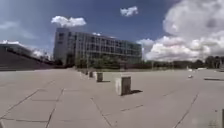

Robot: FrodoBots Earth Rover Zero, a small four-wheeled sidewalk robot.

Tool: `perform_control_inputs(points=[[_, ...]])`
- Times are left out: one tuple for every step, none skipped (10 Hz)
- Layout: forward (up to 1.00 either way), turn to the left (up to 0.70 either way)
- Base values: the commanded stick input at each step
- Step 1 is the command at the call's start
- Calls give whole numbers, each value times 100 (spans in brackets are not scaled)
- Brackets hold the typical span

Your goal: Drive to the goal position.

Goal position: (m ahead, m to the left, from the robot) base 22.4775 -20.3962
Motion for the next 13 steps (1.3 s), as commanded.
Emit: perform_control_inputs(points=[[100,-40],[100,-40],[100,-40],[97,-38],[88,-35],[77,-39],[51,-65],[0,-100],[0,-100],[0,-100],[0,-100],[0,-100],[0,-100]])
